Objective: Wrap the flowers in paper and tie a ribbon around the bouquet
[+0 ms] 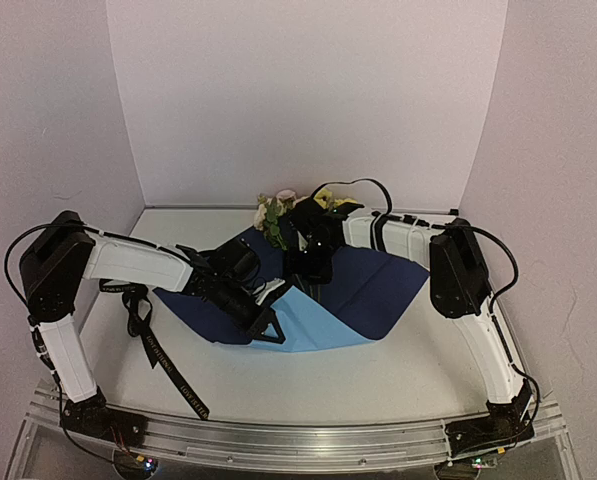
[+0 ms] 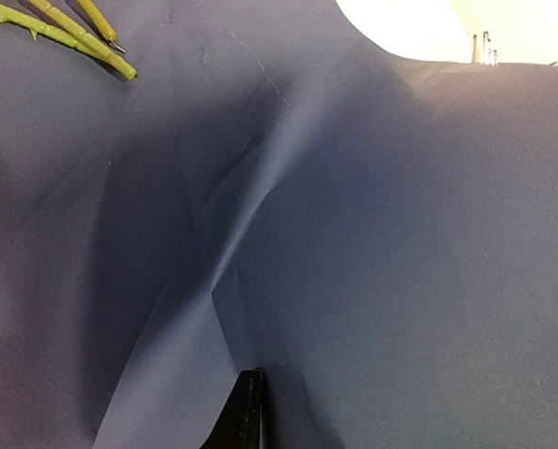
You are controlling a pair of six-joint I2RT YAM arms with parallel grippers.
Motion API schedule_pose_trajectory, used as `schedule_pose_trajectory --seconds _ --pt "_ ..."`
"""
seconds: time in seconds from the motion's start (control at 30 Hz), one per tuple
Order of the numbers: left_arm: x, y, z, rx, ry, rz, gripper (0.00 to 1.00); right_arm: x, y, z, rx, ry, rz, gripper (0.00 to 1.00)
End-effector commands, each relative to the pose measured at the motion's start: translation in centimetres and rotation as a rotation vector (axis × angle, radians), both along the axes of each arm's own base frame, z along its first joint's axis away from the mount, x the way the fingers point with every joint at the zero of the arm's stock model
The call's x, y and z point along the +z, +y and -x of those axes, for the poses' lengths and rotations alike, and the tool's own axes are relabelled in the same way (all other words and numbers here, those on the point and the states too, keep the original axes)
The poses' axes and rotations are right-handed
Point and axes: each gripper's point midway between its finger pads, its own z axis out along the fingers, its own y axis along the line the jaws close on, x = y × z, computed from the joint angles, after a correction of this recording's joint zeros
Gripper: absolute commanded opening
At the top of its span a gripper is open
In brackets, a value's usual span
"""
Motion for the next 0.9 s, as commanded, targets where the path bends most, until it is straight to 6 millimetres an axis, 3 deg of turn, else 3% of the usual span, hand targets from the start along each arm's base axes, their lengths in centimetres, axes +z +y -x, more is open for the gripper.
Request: schedule_pose_trajectory --seconds 0.0,0.13,0.27,0.43,0.63,0.77,0.83,0.87 --pt "1.7 -0.5 -0.1 -0.021 -0.045 0.044 0.06 -0.1 1.3 0.0 -0.002 0.013 -0.038 0.70" --pt "2.5 -0.5 -0.5 -0.011 -0.080 0.049 0.06 2.1 0.6 -0.3 -0.006 -0.039 -0.030 0.75" --pt "3.6 -0.7 -1.4 0.001 -0.131 0.054 0.06 6.6 -0.4 -1.0 -0.008 -0.119 -0.056 0.84" --pt "5.3 -1.1 -3.6 0.025 -0.181 0.052 0.06 10.4 -3.8 -2.5 -0.070 -0.185 -0.063 0.89" --pt "7.9 -0.5 -10.2 0.100 -0.224 0.060 0.06 13.0 -10.3 -4.5 -0.198 -0.238 -0.024 0.92" --pt "7.6 -0.9 -15.0 0.096 -0.248 0.037 0.06 13.5 -13.6 -4.9 -0.266 -0.271 0.031 0.92" --pt "7.3 -1.3 -16.9 0.086 -0.257 0.031 0.06 13.8 -14.2 -4.7 -0.273 -0.284 0.046 0.92" --pt "6.3 -1.2 -17.8 0.087 -0.248 0.019 0.05 13.7 -14.5 -4.5 -0.274 -0.283 0.054 0.92"
